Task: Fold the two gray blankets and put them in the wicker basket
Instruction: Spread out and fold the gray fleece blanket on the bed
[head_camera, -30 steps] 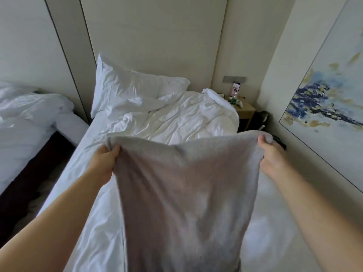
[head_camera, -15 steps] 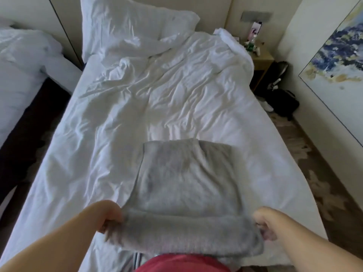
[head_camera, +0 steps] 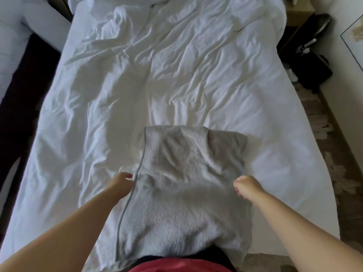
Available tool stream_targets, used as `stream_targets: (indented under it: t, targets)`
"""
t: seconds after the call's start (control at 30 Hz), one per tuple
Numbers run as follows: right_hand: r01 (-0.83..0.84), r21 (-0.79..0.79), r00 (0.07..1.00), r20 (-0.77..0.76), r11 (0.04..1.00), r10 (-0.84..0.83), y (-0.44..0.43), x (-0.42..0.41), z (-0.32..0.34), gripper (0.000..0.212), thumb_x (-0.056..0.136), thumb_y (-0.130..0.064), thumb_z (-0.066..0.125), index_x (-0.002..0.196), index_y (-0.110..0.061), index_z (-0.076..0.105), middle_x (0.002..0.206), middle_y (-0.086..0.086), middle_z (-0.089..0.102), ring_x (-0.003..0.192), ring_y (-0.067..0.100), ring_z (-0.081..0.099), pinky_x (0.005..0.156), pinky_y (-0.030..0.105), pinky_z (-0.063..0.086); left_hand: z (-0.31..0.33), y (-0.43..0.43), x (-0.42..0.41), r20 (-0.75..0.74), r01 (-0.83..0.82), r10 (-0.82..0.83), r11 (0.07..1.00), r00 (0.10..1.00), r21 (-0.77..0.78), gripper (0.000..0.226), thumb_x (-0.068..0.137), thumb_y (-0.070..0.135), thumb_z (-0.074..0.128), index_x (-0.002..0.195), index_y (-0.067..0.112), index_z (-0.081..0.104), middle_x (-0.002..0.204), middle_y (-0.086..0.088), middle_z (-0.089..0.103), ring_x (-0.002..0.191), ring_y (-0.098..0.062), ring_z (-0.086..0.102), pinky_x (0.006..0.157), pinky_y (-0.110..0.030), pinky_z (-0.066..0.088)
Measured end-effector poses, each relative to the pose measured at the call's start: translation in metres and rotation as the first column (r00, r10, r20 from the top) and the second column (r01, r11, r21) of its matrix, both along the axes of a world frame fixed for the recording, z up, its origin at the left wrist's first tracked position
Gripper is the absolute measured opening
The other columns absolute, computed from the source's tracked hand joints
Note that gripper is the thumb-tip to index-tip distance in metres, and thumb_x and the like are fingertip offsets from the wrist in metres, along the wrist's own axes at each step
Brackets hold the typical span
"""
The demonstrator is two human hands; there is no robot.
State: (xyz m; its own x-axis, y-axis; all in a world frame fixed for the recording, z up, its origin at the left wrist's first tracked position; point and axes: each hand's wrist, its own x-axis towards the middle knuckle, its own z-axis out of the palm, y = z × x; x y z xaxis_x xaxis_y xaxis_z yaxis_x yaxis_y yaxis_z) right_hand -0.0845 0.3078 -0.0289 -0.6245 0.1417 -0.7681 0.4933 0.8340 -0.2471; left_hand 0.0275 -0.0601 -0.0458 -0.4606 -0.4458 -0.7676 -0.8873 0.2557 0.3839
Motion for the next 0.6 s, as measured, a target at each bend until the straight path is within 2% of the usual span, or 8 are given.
stream_targets:
  t: [0.17, 0.23, 0.3, 0.37, 0.43, 0.5, 0.57, 0.6]
  targets:
    - [-0.057, -0.003, 0.972, -0.230, 0.998, 0.055, -0.020, -0.075, -0.019, 0.033, 0.086, -0.013, 0.058, 0.119, -0.014, 0.060, 0.120, 0.009, 0.063, 0.109, 0.028, 0.058, 0.083, 0.025, 0.039, -0.036, -0.005, -0.060, -0.040, -0.092, 0.094, 0.995, 0.995, 0.040, 0.043, 0.086, 0.017, 0.065, 0.127, 0.013, 0.052, 0.086, -0.001, 0.064, 0.063, -0.021, 0.055, 0.057, -0.026, 0.044]
    - [-0.112, 0.019, 0.937, -0.331, 0.994, 0.112, -0.026, -0.105, -0.031, 0.040, 0.086, -0.012, 0.060, 0.126, -0.012, 0.055, 0.128, 0.009, 0.058, 0.116, 0.028, 0.055, 0.089, 0.027, 0.040, -0.055, -0.007, -0.084, -0.029, -0.085, 0.085, 0.996, 0.996, 0.026, 0.053, 0.085, 0.029, 0.068, 0.132, 0.016, 0.046, 0.083, 0.003, 0.056, 0.071, -0.019, 0.054, 0.063, -0.027, 0.042]
    - [-0.236, 0.098, 0.848, -0.466, 0.967, 0.254, -0.032, -0.132, -0.043, 0.046, 0.083, -0.015, 0.065, 0.128, -0.010, 0.053, 0.132, 0.011, 0.054, 0.121, 0.030, 0.052, 0.097, 0.035, 0.042, -0.076, -0.010, -0.108, -0.041, -0.062, 0.062, 0.998, 0.997, 0.005, 0.064, 0.083, 0.040, 0.068, 0.136, 0.015, 0.041, 0.090, 0.001, 0.058, 0.085, -0.021, 0.055, 0.074, -0.030, 0.042]
    - [-0.384, 0.189, 0.746, -0.514, 0.904, 0.424, -0.039, -0.150, -0.059, 0.064, 0.079, -0.026, 0.071, 0.135, -0.011, 0.045, 0.139, 0.011, 0.048, 0.128, 0.032, 0.043, 0.105, 0.043, 0.038, -0.091, -0.007, -0.131, -0.090, -0.122, 0.127, 0.991, 0.988, 0.058, 0.073, 0.080, 0.045, 0.071, 0.138, 0.014, 0.039, 0.103, -0.002, 0.061, 0.084, -0.019, 0.059, 0.072, -0.027, 0.046]
    - [-0.454, 0.175, 0.770, -0.415, 0.873, 0.484, -0.049, -0.156, -0.074, 0.093, 0.075, -0.041, 0.074, 0.149, -0.018, 0.022, 0.147, 0.010, 0.039, 0.133, 0.035, 0.035, 0.109, 0.046, 0.032, -0.095, 0.005, -0.148, -0.104, -0.193, 0.208, 0.972, 0.973, 0.135, 0.075, 0.076, 0.046, 0.075, 0.136, 0.014, 0.043, 0.107, -0.002, 0.060, 0.081, -0.015, 0.059, 0.069, -0.023, 0.047]
    - [-0.438, 0.110, 0.864, -0.224, 0.892, 0.452, -0.058, -0.156, -0.085, 0.108, 0.071, -0.048, 0.074, 0.152, -0.024, 0.007, 0.148, 0.011, 0.038, 0.133, 0.036, 0.037, 0.107, 0.045, 0.037, -0.096, 0.015, -0.156, -0.038, -0.131, 0.140, 0.976, 0.989, 0.176, 0.069, 0.071, 0.048, 0.077, 0.124, 0.010, 0.055, 0.111, -0.006, 0.064, 0.090, -0.020, 0.062, 0.080, -0.029, 0.051]
    - [-0.427, 0.086, 0.897, -0.087, 0.900, 0.433, -0.061, -0.155, -0.086, 0.087, 0.072, -0.041, 0.074, 0.144, -0.015, 0.033, 0.136, 0.014, 0.051, 0.121, 0.032, 0.050, 0.093, 0.036, 0.047, -0.086, 0.019, -0.159, 0.081, 0.015, -0.036, 0.970, 0.996, 0.243, 0.051, 0.069, 0.048, 0.079, 0.102, 0.012, 0.066, 0.102, -0.008, 0.070, 0.091, -0.023, 0.066, 0.089, -0.035, 0.052]
    - [-0.438, 0.076, 0.894, -0.070, 0.896, 0.443, -0.062, -0.158, -0.082, 0.059, 0.073, -0.036, 0.072, 0.124, -0.011, 0.054, 0.119, 0.014, 0.061, 0.105, 0.030, 0.058, 0.078, 0.032, 0.049, -0.076, 0.020, -0.162, 0.105, 0.058, -0.094, 0.951, 0.990, 0.305, 0.041, 0.070, 0.044, 0.079, 0.095, 0.014, 0.067, 0.098, -0.008, 0.071, 0.089, -0.024, 0.068, 0.088, -0.034, 0.053]
